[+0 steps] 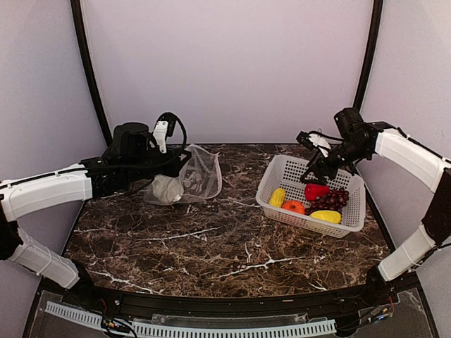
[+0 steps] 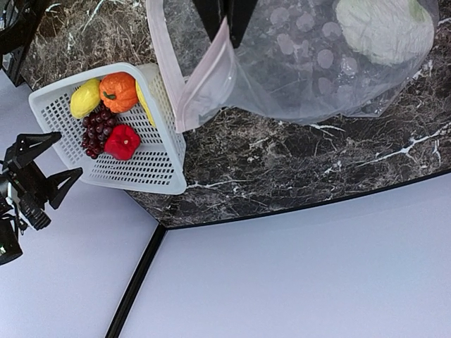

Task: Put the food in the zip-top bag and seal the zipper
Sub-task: Pick up the fake vegetable from the bin.

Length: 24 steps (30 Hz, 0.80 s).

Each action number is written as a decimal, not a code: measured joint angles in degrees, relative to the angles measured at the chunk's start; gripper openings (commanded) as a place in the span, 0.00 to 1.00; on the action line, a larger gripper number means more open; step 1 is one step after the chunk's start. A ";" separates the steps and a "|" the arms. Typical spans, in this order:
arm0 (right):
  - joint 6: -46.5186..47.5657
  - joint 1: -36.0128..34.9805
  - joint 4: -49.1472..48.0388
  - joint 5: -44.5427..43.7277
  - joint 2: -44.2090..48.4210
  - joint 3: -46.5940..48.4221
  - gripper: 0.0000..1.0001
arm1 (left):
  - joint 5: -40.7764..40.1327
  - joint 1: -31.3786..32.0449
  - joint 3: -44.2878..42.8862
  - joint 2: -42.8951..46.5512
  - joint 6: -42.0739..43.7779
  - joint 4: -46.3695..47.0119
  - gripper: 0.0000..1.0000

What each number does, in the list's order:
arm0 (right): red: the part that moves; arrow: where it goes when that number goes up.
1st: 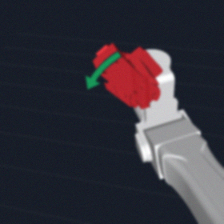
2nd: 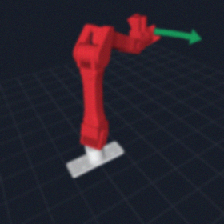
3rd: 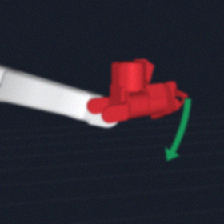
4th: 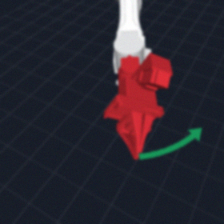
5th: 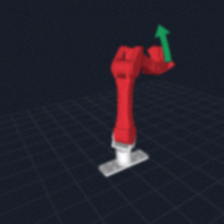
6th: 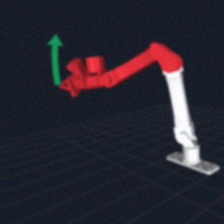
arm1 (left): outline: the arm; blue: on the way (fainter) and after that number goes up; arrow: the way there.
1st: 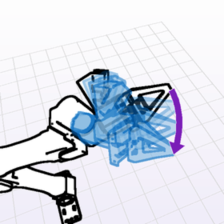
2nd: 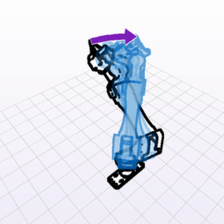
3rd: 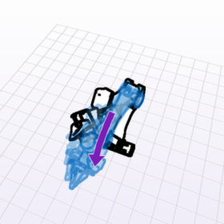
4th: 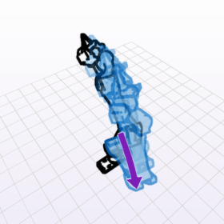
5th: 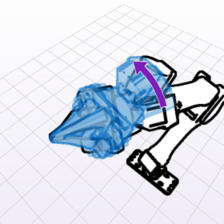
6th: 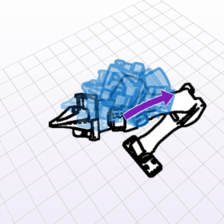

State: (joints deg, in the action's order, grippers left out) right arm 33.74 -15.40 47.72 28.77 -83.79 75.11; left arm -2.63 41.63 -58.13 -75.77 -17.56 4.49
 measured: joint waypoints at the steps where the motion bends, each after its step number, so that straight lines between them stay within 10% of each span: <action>1: 0.02 0.00 -0.11 -0.92 -0.52 -0.04 0.78 | -0.02 0.00 0.00 -0.02 0.00 -0.02 0.01; 24: 5.11 0.02 -0.59 -26.01 -7.63 -1.38 0.58 | -0.42 0.00 0.00 0.09 0.09 -0.17 0.01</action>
State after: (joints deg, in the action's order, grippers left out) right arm 38.85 -15.38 47.13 2.76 -91.42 73.73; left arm -3.05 41.63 -58.13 -75.68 -17.47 4.32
